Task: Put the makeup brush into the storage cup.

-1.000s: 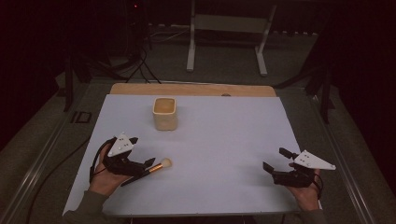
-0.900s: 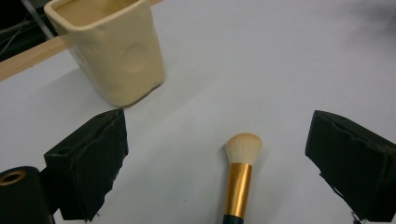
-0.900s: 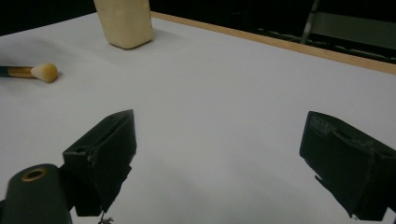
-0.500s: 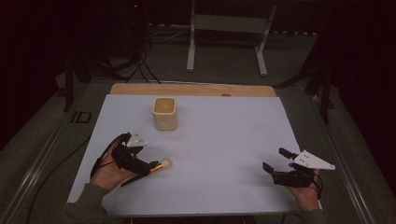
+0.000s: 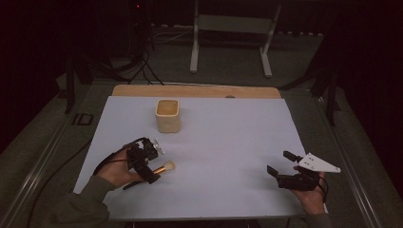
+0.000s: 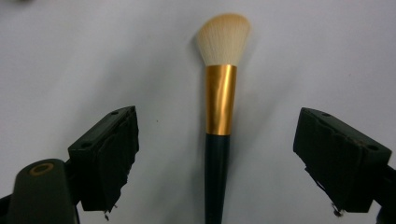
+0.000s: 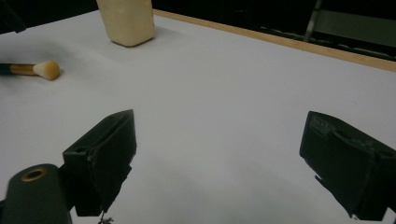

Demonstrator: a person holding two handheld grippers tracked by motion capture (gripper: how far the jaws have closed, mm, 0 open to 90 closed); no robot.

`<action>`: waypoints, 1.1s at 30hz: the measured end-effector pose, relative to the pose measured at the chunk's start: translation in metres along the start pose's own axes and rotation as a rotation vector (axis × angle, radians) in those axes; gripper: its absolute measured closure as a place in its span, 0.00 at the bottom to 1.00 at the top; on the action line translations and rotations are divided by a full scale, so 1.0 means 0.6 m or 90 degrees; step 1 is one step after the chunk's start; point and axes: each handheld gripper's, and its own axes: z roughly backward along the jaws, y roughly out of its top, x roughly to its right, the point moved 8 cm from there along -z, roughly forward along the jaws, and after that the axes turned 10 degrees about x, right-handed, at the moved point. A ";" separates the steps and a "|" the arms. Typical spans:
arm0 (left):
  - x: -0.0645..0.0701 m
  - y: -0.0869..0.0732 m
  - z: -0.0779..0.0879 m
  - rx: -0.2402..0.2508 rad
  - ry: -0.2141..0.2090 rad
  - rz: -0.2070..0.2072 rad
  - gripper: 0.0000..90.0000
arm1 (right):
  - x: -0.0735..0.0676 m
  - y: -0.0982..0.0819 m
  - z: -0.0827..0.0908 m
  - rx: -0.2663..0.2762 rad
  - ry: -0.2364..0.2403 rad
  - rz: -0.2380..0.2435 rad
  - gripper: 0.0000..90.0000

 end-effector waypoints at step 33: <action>-0.002 -0.020 -0.051 -0.056 -0.017 0.011 0.21 | -0.002 -0.001 -0.001 -0.005 0.007 0.002 0.12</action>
